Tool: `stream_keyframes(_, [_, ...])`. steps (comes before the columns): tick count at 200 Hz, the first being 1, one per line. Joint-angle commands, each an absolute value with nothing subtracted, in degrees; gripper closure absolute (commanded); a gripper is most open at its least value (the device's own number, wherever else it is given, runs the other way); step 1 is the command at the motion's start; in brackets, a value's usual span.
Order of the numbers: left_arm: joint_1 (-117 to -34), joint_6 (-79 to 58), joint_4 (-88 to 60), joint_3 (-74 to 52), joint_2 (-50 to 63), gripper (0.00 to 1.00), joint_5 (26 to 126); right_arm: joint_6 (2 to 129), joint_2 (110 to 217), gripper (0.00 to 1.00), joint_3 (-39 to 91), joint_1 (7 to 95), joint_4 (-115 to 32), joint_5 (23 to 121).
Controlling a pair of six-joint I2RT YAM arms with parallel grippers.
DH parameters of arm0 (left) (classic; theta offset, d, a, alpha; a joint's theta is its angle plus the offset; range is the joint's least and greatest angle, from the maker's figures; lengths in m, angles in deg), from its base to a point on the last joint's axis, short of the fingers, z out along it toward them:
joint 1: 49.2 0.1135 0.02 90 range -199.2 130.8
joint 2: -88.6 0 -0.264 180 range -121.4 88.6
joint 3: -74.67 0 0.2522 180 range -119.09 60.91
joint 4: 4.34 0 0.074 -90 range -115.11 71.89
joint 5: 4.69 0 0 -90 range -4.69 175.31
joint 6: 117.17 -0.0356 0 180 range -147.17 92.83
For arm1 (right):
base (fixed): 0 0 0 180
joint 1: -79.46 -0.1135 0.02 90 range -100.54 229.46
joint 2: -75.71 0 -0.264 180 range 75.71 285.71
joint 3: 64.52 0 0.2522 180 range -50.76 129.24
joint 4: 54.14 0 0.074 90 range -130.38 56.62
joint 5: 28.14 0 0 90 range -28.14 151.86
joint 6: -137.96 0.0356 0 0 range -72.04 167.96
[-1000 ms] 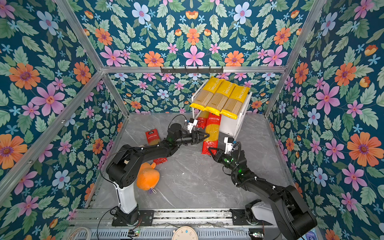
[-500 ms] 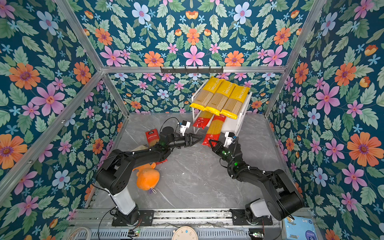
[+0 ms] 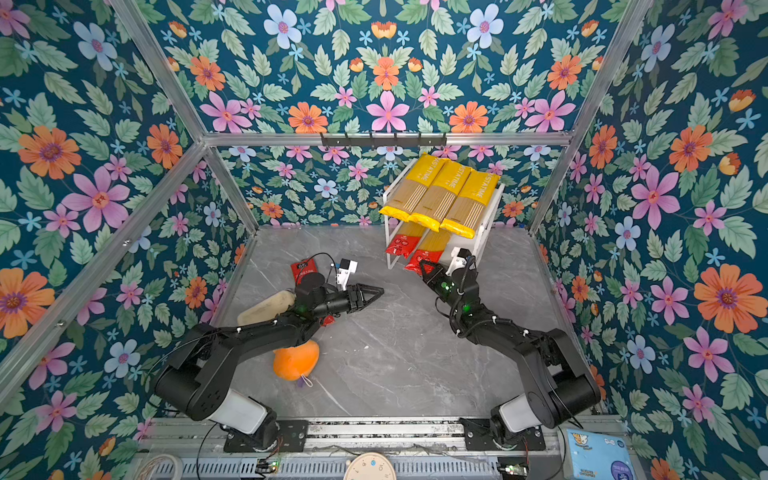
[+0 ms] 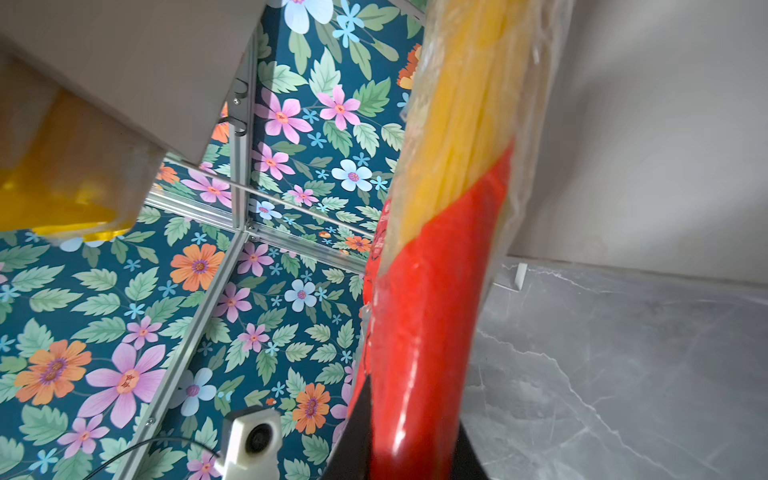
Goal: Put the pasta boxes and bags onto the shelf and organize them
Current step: 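Insert the red pack under the top shelf while the left gripper releases, then release the pack with the right gripper while the left moves to the last pack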
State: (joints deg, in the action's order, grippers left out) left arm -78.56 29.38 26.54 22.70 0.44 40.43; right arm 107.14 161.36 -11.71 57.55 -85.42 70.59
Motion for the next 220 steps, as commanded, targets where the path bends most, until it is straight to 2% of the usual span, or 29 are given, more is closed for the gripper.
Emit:
stream_keyframes(1, [-78.5, 27.9, 25.8, 22.6, 0.9, 0.50, 41.0, 105.7, 162.4, 0.78, -10.6, 58.1, -90.5, 70.0])
stream_keyframes(27, [-78.5, 27.3, 25.2, 22.6, 0.8, 0.50, 41.1, 105.9, 161.1, 0.62, -11.1, 58.1, -86.6, 71.4])
stream_keyframes(58, [-78.5, 27.4, 25.0, 22.0, -0.5, 0.50, 40.7, 107.1, 158.2, 0.61, -13.8, 58.1, -84.0, 71.5])
stream_keyframes(75, [-78.5, 27.4, 25.2, 21.6, -0.8, 0.50, 40.6, 107.1, 156.3, 0.65, -15.3, 58.1, -83.5, 71.6])
stream_keyframes(111, [-78.5, 27.4, 25.4, 21.5, -1.2, 0.50, 40.6, 104.6, 154.8, 0.84, -14.4, 58.1, -79.2, 70.3])
stream_keyframes(122, [-78.5, 27.7, 25.5, 21.4, -1.4, 0.50, 40.5, 103.8, 155.6, 0.87, -13.0, 58.2, -78.4, 70.1])
stream_keyframes(150, [-78.6, 28.1, 25.9, 21.9, -0.9, 0.50, 40.7, 101.0, 157.7, 0.91, -9.6, 58.4, -76.5, 69.6])
stream_keyframes(220, [-78.5, 27.5, 25.4, 22.0, -0.8, 0.50, 40.7, 98.1, 160.4, 0.94, -5.3, 60.8, -72.8, 72.0])
